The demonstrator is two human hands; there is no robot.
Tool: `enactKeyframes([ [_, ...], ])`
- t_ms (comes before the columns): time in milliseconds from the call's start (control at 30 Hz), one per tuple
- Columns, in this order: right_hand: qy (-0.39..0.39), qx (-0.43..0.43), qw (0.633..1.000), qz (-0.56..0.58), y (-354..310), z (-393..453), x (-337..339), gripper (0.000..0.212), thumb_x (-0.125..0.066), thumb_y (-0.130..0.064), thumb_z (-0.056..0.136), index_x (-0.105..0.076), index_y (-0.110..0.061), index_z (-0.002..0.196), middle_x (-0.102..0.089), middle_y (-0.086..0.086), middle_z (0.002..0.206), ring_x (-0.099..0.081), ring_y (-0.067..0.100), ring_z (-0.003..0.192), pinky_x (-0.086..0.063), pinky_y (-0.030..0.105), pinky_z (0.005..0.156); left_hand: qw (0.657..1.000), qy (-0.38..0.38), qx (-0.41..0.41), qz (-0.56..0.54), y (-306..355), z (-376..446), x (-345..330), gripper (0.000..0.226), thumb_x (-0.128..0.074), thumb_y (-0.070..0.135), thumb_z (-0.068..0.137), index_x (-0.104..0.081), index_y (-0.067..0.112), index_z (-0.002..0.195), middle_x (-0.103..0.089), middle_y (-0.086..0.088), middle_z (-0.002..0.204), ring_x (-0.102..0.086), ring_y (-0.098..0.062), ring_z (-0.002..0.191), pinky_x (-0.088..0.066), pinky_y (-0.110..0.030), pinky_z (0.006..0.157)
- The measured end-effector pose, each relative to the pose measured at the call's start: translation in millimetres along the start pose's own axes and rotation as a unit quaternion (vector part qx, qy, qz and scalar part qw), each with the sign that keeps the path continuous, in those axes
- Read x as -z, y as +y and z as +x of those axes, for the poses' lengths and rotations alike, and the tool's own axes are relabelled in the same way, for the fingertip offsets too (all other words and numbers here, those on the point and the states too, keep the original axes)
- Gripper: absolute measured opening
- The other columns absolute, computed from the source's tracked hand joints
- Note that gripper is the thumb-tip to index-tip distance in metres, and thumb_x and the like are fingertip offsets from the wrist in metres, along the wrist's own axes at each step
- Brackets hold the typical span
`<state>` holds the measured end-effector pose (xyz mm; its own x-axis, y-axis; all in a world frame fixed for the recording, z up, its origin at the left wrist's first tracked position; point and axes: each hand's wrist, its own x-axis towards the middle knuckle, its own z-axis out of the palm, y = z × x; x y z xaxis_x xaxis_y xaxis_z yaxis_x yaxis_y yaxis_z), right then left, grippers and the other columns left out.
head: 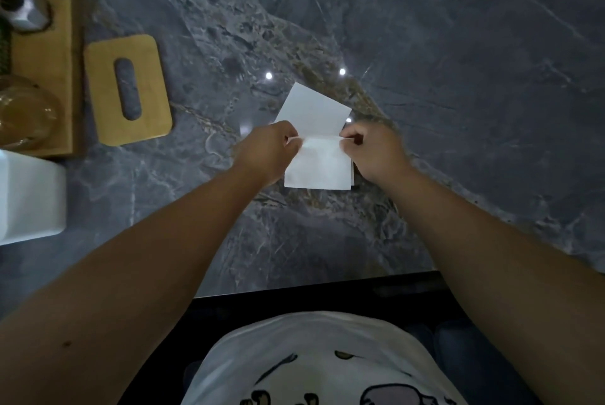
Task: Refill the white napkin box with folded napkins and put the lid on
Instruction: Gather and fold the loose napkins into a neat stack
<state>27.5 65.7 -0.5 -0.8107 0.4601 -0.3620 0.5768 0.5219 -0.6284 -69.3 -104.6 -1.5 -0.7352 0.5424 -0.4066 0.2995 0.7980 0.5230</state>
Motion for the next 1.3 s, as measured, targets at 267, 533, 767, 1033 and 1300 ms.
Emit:
enactKeyframes([
  [267,0.002,0.022,0.997,-0.079,2,4,-4,0.019,-0.058,-0.018,0.090,-0.067,-0.010,0.105,-0.065,0.008,0.107,-0.061,0.022,0.092,-0.049,0.031,0.080,0.998,0.017,-0.021,0.052,-3,4,-6,0.028,-0.051,0.035,0.097,-0.059,0.015,0.115,-0.064,-0.009,0.112,-0.061,-0.028,0.094,-0.050,-0.036,0.075],
  [533,-0.024,0.042,0.985,-0.164,2,0,-6,0.036,-0.057,-0.027,0.091,-0.058,-0.012,0.123,-0.044,0.012,0.131,-0.059,0.030,0.098,-0.047,0.034,0.084,0.993,0.031,-0.047,0.100,-4,1,-11,0.030,-0.053,0.035,0.096,-0.054,0.014,0.117,-0.049,-0.010,0.123,-0.060,-0.032,0.092,-0.050,-0.039,0.073],
  [767,-0.021,0.047,0.992,-0.112,-1,-2,-1,0.011,-0.062,-0.017,0.084,-0.057,-0.012,0.093,-0.052,0.006,0.108,-0.052,0.019,0.080,-0.038,0.026,0.069,0.996,0.028,-0.063,0.059,-6,-2,-8,0.021,-0.057,0.031,0.094,-0.056,0.014,0.107,-0.056,-0.007,0.113,-0.058,-0.027,0.089,-0.047,-0.036,0.072],
  [1033,-0.058,0.013,0.998,0.017,2,-8,7,0.031,-0.062,-0.019,0.088,-0.055,-0.018,0.118,-0.059,-0.007,0.104,-0.057,0.012,0.089,-0.039,0.019,0.070,0.996,0.015,-0.057,-0.072,-6,-11,4,0.020,-0.060,0.030,0.093,-0.060,0.014,0.105,-0.061,0.001,0.090,-0.057,-0.017,0.079,-0.045,-0.027,0.066],
  [1300,-0.027,-0.049,0.982,0.178,-10,5,12,0.008,-0.066,-0.018,0.086,-0.064,-0.018,0.094,-0.067,-0.002,0.090,-0.065,0.015,0.079,-0.056,0.031,0.068,0.987,0.016,-0.062,-0.149,2,20,41,0.010,-0.060,0.027,0.093,-0.062,0.022,0.101,-0.058,0.009,0.084,-0.054,-0.006,0.072,-0.040,-0.022,0.062],
])
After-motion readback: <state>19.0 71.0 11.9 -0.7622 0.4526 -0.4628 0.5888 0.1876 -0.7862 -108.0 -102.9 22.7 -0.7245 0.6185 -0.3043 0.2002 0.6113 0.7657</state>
